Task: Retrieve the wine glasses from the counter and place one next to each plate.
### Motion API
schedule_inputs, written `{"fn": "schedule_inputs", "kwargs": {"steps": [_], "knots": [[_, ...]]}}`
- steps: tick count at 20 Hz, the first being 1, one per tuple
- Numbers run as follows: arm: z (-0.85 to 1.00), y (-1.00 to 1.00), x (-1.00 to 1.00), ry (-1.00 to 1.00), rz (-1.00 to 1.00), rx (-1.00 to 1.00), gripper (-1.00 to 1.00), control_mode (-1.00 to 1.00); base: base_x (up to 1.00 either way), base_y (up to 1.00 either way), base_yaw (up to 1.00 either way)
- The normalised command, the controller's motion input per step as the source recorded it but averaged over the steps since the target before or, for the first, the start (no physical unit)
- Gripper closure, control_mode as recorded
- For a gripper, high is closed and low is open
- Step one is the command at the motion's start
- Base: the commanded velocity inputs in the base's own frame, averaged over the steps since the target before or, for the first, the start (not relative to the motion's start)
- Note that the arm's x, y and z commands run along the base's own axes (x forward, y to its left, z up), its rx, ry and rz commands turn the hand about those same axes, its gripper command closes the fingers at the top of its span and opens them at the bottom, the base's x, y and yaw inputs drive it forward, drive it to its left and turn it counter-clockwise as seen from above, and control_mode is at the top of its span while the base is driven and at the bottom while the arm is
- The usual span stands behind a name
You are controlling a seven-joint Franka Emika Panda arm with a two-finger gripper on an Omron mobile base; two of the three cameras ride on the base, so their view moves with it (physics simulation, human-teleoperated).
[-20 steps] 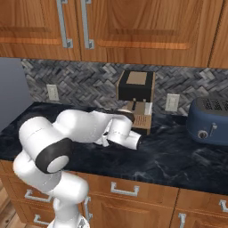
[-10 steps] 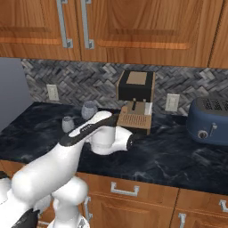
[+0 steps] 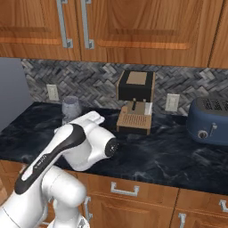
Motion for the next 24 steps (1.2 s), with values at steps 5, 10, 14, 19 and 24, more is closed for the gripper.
{"fn": "schedule_inputs", "kwargs": {"steps": [5, 10, 14, 19, 24], "knots": [[0.79, 0.00, -0.78, -0.08, 0.04, -0.01, 1.00, -1.00, 0.00, 0.00, 0.00], [0.64, 0.00, -0.99, -0.13, 0.02, 0.00, 1.00, -1.00, 0.00, 0.00, 0.00], [0.00, 0.00, 0.00, 0.00, 0.00, 0.00, 1.00, 1.00, -1.00, 0.00, -0.05], [0.00, 0.00, 0.00, 0.00, 0.00, 0.00, 1.00, 1.00, -0.85, 0.00, -0.63], [0.00, 0.00, 0.00, 0.00, 0.00, 0.00, 1.00, 1.00, 0.00, 0.01, -1.00]]}}
